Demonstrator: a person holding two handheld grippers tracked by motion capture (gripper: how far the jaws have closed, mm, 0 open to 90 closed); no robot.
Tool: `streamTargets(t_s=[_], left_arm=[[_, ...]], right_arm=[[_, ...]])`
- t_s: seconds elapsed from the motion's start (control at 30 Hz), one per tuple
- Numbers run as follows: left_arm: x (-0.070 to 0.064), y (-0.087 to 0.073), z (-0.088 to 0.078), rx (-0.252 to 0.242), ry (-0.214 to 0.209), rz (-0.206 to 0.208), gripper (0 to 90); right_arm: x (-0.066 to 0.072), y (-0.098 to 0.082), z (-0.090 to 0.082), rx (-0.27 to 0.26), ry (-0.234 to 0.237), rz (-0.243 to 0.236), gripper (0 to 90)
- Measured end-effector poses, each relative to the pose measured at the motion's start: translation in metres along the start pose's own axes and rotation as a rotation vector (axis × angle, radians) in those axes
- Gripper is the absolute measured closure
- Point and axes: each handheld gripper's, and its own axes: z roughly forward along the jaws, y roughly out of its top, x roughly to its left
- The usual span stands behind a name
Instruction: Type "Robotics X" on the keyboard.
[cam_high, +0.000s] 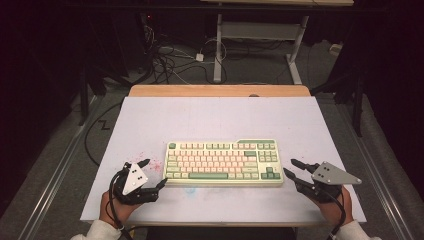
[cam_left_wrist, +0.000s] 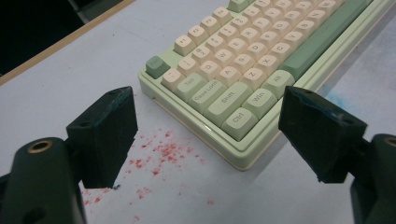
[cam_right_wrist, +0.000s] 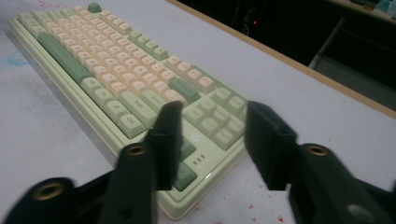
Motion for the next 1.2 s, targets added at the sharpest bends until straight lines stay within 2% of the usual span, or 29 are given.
streamTargets(t_s=[0.03, 0.23, 0.43, 0.63, 0.87, 1.03, 1.2], left_arm=[[0.000, 0.000, -0.001, 0.000, 0.004, 0.000, 18.9], [0.000, -0.004, -0.002, 0.018, 0.011, -0.002, 19.1], [0.002, -0.006, -0.004, 0.022, 0.012, 0.004, 20.3], [0.005, -0.003, -0.007, 0.014, -0.001, -0.010, 25.4], [0.008, 0.004, -0.007, 0.007, 0.000, -0.014, 24.1], [0.009, 0.007, -0.003, 0.013, -0.006, -0.007, 22.1], [0.008, 0.009, 0.000, 0.013, -0.008, -0.005, 18.6]], right_arm=[[0.000, 0.002, 0.000, 0.009, -0.002, -0.008, 75.2], [-0.001, 0.012, 0.004, 0.013, 0.014, -0.011, 89.8], [-0.001, 0.018, 0.014, 0.029, 0.032, -0.018, 90.0], [0.007, 0.033, 0.031, 0.034, 0.079, -0.027, 90.0], [0.023, 0.041, 0.055, 0.091, 0.139, -0.066, 90.0], [0.032, 0.041, 0.076, 0.159, 0.149, -0.084, 90.0], [0.033, 0.036, 0.088, 0.186, 0.147, -0.082, 90.0]])
